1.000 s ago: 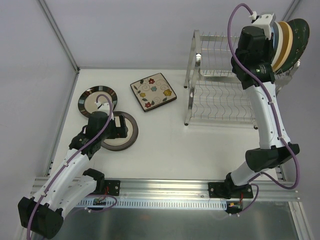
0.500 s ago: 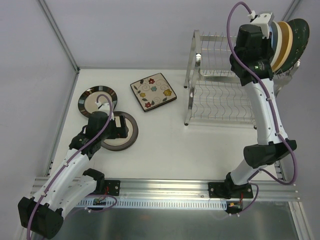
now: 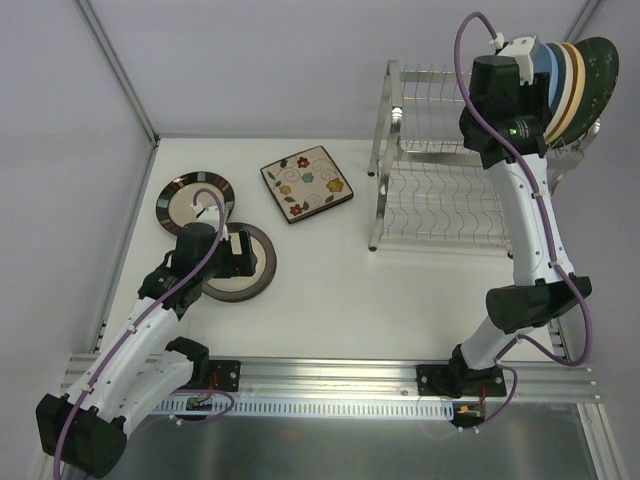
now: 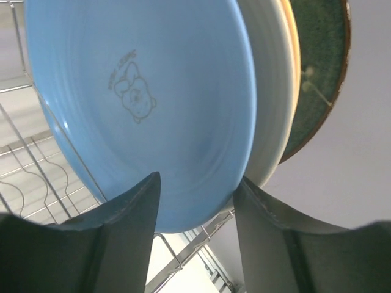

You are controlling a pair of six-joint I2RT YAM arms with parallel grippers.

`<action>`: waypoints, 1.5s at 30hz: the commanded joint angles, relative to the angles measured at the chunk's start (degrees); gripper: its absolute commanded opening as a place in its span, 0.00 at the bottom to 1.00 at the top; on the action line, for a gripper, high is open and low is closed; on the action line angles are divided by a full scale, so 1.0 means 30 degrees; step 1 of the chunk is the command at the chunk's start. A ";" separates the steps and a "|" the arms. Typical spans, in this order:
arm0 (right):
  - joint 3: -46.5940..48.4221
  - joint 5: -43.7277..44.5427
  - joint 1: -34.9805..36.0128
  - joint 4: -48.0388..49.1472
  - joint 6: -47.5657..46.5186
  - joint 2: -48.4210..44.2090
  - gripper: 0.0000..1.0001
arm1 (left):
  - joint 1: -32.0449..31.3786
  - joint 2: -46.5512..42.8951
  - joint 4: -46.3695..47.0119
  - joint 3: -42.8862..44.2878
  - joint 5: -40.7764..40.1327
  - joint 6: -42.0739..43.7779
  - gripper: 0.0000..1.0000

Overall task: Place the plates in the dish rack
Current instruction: Insert the plate into the dish rack, then grab a plate with the left arm

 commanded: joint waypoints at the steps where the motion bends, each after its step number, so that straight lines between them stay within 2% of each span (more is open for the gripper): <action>1: 0.0289 -0.0719 -0.0039 -0.0645 0.0503 -0.1137 0.55 | 0.0196 -0.0166 0.0336 0.0201 0.0539 -0.0157 0.99; 3: 0.0143 -0.1157 -0.0038 -0.0646 0.0591 -0.1635 0.60 | 0.0196 -0.0166 0.0307 0.0201 0.0569 -0.0158 0.99; 20: -0.1439 -0.3824 -0.0038 -0.0411 0.2055 -0.5297 0.78 | 0.0225 -0.0313 0.0307 0.0230 0.0569 -0.0245 0.99; 26: -0.2287 -0.7538 -0.0038 -0.0120 0.3021 -0.6996 0.85 | 0.0254 -0.0342 0.0336 0.0201 0.0511 -0.0245 0.99; 33: -0.5157 -1.1820 -0.0067 0.1257 0.4397 -1.0100 1.00 | 0.0284 -0.0196 0.0337 0.0259 0.0569 -0.0304 0.99; 37: -0.7208 -1.4628 -0.0067 0.1727 0.5160 -1.1887 0.99 | 0.0371 -0.0079 0.0337 0.0288 0.0540 -0.0450 0.99; 45: -1.1981 -1.8091 -0.0038 0.2489 0.7006 -1.6774 1.00 | 0.0693 0.0565 0.0336 0.0406 0.0568 -0.1035 0.99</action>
